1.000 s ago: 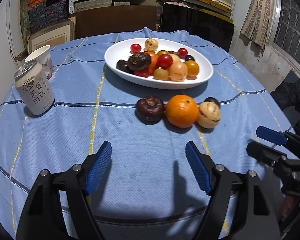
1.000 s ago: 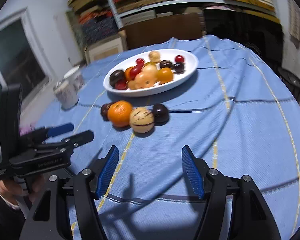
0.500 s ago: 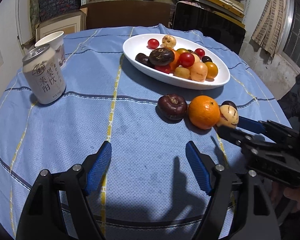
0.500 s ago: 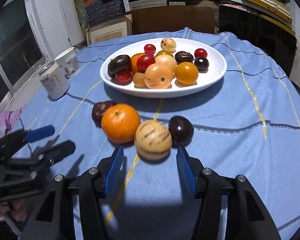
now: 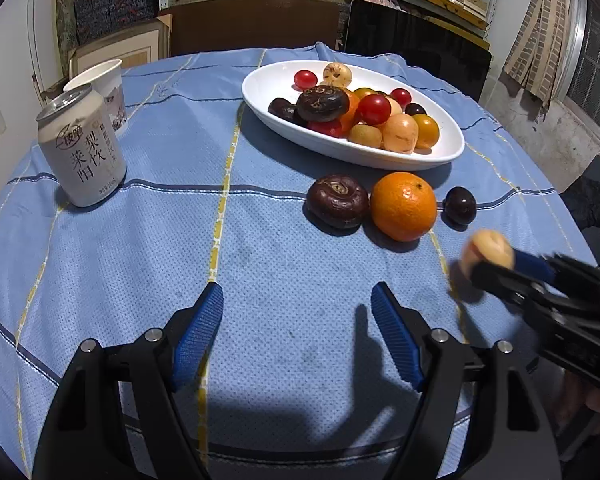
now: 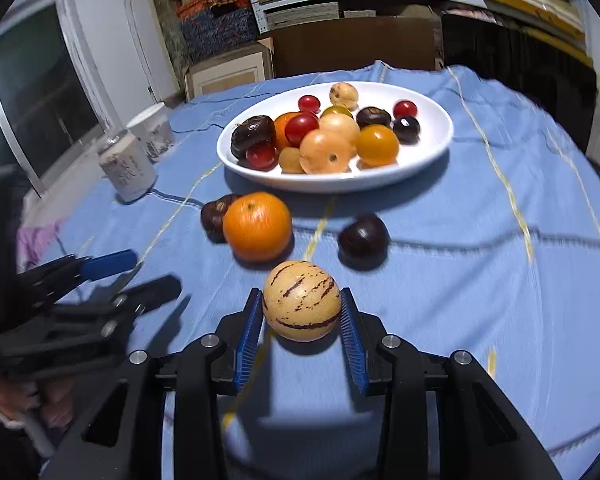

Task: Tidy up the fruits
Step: 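Grasp the striped pale fruit with the right tool while the left grasps a dark brown fruit, then carry both fruits onto the white plate and open both tools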

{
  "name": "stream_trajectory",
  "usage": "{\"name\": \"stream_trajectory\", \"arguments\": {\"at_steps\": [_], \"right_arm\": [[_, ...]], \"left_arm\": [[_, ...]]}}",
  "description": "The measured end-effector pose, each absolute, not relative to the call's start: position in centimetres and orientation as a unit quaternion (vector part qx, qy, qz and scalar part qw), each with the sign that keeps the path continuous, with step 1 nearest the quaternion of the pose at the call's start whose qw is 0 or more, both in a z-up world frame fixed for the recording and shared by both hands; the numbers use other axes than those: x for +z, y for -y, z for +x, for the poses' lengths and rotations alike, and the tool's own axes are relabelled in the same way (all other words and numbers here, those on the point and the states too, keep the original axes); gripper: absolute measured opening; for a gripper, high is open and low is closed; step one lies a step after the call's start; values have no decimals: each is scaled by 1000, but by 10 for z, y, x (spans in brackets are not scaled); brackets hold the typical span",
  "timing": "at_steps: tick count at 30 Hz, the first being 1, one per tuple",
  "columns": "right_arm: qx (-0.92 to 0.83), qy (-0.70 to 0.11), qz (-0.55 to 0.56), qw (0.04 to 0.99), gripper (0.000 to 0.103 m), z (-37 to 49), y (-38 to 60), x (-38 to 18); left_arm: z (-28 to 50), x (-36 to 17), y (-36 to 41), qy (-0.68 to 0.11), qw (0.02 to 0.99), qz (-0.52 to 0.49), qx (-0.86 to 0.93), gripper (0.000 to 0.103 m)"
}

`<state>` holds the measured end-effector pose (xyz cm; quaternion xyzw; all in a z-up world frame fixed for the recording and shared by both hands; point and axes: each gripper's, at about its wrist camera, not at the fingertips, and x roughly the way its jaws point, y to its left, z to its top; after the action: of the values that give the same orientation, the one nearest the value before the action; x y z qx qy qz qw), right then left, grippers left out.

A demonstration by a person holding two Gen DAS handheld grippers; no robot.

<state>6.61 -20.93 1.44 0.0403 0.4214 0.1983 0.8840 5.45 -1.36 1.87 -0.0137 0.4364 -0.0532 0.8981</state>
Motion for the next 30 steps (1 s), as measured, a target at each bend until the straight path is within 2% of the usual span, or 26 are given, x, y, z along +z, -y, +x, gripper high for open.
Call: {"name": "stream_trajectory", "arguments": {"at_steps": [3,8,13,17,23,24,25,26,30], "right_arm": [[206,-419,56,882,39,60,216,12],[229,-407,66,882,39,57,217,16],[234,-407,74,880,39,58,221,14],[236,-412,83,876,39,60,225,11],[236,-422,88,871,39,63,226,6],[238,-421,87,871,39,62,225,7],[239,-420,85,871,39,62,224,7],[239,-421,84,871,39,63,224,7],[235,-420,88,872,39,63,226,7]], "left_arm": [[56,18,18,-432,901,16,-30,74],[70,17,19,-457,888,2,-48,73],[97,13,40,-454,886,67,-61,73],[112,16,46,-449,887,78,-79,63],[123,14,48,-433,893,85,-87,61],[124,13,49,-431,894,83,-88,58],[123,14,50,-430,894,77,-101,45],[123,15,52,-429,893,75,-110,41],[117,15,56,-430,894,84,-97,41]]}}
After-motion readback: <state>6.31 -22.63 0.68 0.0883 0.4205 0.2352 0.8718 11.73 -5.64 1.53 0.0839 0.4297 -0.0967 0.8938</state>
